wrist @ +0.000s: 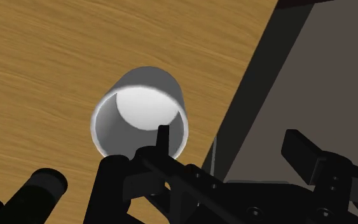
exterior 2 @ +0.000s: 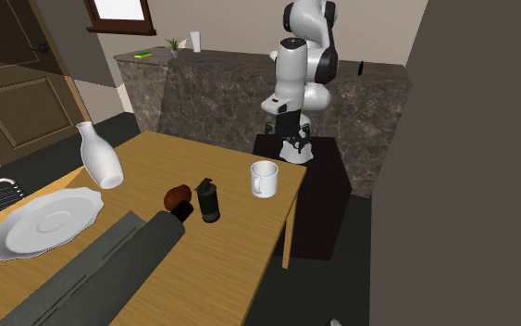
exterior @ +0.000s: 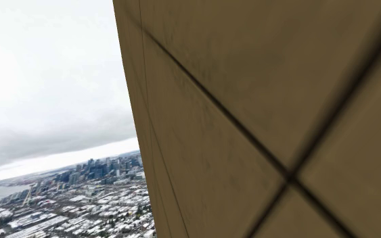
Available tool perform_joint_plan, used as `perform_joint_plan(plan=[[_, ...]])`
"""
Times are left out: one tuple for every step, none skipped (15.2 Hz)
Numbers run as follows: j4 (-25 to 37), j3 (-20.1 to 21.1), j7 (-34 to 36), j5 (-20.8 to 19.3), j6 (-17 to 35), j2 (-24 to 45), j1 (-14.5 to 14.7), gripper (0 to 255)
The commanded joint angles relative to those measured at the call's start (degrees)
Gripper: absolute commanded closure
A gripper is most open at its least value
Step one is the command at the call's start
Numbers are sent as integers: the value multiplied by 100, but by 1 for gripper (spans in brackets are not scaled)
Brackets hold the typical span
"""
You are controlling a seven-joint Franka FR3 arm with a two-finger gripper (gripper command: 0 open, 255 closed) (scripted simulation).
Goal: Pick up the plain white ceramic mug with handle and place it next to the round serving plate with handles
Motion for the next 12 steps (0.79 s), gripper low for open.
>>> perform_joint_plan(plan=[[17, -109, -147, -30, 336, 384, -39, 0], [40, -159, -217, -36, 492, 583, -56, 0], [71, -208, -289, -38, 645, 785, -73, 0], [80, -218, -306, -37, 680, 833, -78, 0], [34, -221, -309, -34, 765, 874, -77, 0], [-10, -225, -312, -31, 851, 915, -77, 0], [-52, -229, -315, -28, 937, 959, -76, 0], [-94, -233, -319, -25, 1023, 1003, -75, 0], [-134, -237, -323, -21, 1109, 1050, -74, 0], [-173, -241, -327, -16, 1196, 1098, -73, 0], [-232, -247, -334, -9, 1334, 1177, -71, 0], [-234, -247, -334, -9, 1333, 1175, -71, 0]])
